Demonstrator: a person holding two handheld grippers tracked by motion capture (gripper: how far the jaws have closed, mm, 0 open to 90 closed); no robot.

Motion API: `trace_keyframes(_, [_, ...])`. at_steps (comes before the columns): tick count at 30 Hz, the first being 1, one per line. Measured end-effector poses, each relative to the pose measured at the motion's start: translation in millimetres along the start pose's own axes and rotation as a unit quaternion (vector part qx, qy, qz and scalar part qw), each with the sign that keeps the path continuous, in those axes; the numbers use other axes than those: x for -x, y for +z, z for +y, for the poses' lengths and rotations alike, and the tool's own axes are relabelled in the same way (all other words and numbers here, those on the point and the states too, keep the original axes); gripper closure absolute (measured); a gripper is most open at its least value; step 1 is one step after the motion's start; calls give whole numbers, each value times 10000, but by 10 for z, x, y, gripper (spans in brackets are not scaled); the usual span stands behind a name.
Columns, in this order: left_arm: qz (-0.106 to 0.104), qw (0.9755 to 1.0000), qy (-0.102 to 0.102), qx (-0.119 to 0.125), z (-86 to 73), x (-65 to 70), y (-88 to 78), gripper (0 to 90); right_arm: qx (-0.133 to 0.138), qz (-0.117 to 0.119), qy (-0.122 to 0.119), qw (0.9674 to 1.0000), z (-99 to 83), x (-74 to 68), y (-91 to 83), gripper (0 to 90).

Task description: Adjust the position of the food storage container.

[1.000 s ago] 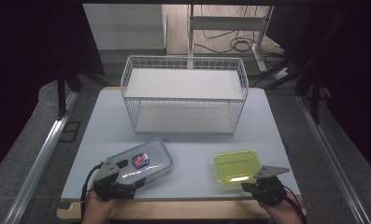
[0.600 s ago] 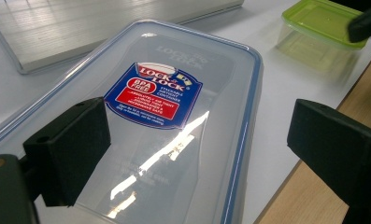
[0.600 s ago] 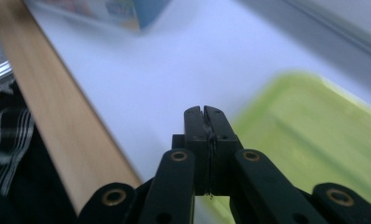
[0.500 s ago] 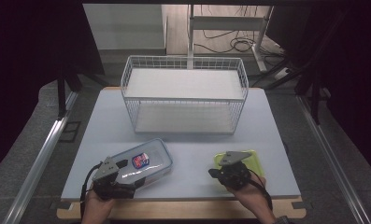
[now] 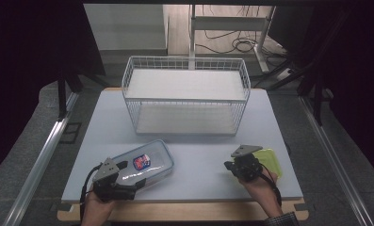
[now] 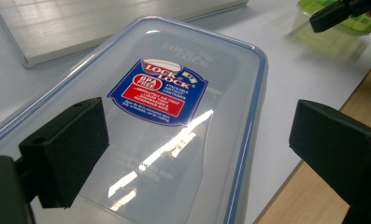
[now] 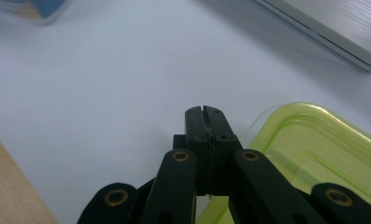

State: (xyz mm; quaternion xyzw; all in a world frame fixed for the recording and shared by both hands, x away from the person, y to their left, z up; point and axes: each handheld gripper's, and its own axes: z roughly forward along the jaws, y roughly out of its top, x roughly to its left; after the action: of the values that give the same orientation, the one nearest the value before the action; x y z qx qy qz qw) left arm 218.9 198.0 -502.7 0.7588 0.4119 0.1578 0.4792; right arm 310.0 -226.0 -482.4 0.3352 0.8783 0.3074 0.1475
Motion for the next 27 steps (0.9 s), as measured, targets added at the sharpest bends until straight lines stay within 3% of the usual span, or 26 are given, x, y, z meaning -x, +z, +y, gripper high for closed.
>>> trace_keyframes(2, [-19, 10000, -31, 5, 4, -9, -8, 47, -14, -31, 63, 10000, -15, 25, -12, 894])
trace_keyframes(5, [-7, 10000, -96, 19, 12, -17, -18, 60, -32, -209, 228, 9995, -93, 191, -48, 894])
trace_keyframes(11, [68, 9999, -17, -108, 12, -26, -22, 116, -23, -303, 439, 9986, -168, 338, -76, 894])
trace_keyframes(14, [189, 9997, 65, -151, 17, -38, -60, 145, -9, -324, 455, 9984, -172, 339, -77, 892])
trace_keyframes(16, [365, 9993, 17, -106, 24, -71, -120, 194, -13, -357, 402, 9986, -171, 321, -72, 889])
trace_keyframes(18, [423, 9990, -125, -18, 27, -144, -207, 299, 41, -329, 391, 9987, -166, 298, -71, 887])
trace_keyframes(20, [614, 9977, -298, 9, 16, -225, -289, 424, 98, -317, 353, 9988, -156, 274, -74, 887])
trace_keyframes(22, [845, 9959, -314, -54, -20, -326, -366, 576, 173, -301, 323, 9989, -145, 247, -77, 887])
trace_keyframes(26, [1024, 9938, -299, -318, -110, -484, -439, 824, 284, -249, 249, 9990, -118, 189, -70, 887])
trace_keyframes(27, [1028, 9937, -345, -281, -127, -516, -463, 868, 301, -238, 237, 9990, -112, 176, -64, 887])
